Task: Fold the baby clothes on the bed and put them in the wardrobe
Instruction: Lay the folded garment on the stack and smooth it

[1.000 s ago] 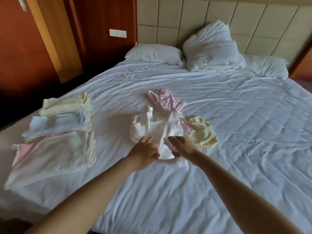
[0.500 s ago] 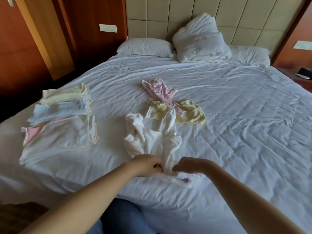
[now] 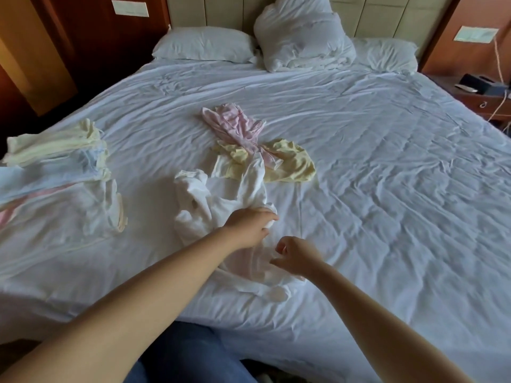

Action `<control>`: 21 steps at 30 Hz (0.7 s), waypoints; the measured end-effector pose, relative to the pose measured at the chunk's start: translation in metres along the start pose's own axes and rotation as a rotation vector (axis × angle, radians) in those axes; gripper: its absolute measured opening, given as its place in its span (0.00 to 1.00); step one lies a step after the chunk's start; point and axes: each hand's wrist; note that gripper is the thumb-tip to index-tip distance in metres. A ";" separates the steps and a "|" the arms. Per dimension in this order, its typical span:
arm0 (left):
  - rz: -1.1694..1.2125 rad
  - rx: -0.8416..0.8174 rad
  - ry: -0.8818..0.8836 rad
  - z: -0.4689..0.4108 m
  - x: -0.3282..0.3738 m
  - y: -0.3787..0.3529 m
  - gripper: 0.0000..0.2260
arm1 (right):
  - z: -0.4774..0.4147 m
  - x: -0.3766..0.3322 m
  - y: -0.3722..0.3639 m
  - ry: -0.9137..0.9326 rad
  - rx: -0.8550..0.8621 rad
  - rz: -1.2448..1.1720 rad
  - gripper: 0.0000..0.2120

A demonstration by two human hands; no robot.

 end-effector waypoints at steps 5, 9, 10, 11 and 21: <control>-0.074 -0.136 -0.052 -0.032 -0.003 -0.002 0.23 | -0.005 0.001 0.023 -0.071 -0.020 -0.201 0.05; -0.123 -0.237 0.016 -0.055 -0.002 -0.008 0.24 | -0.006 0.023 0.051 -0.174 0.095 -0.344 0.04; -0.164 -0.236 0.063 -0.060 0.001 -0.009 0.22 | -0.007 0.029 0.053 -0.193 0.102 -0.368 0.05; -0.196 -0.233 0.120 -0.065 0.003 -0.010 0.20 | -0.007 0.034 0.053 -0.212 0.103 -0.398 0.06; -0.238 -0.105 0.252 -0.060 -0.022 0.001 0.06 | -0.010 0.027 0.060 -0.314 0.035 -0.562 0.12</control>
Point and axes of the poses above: each hand's wrist, its own z-axis away from the middle knuckle, its own y-axis out of the back of the hand, x = y × z, and after that the axes turned 13 degrees about -z, right-handed
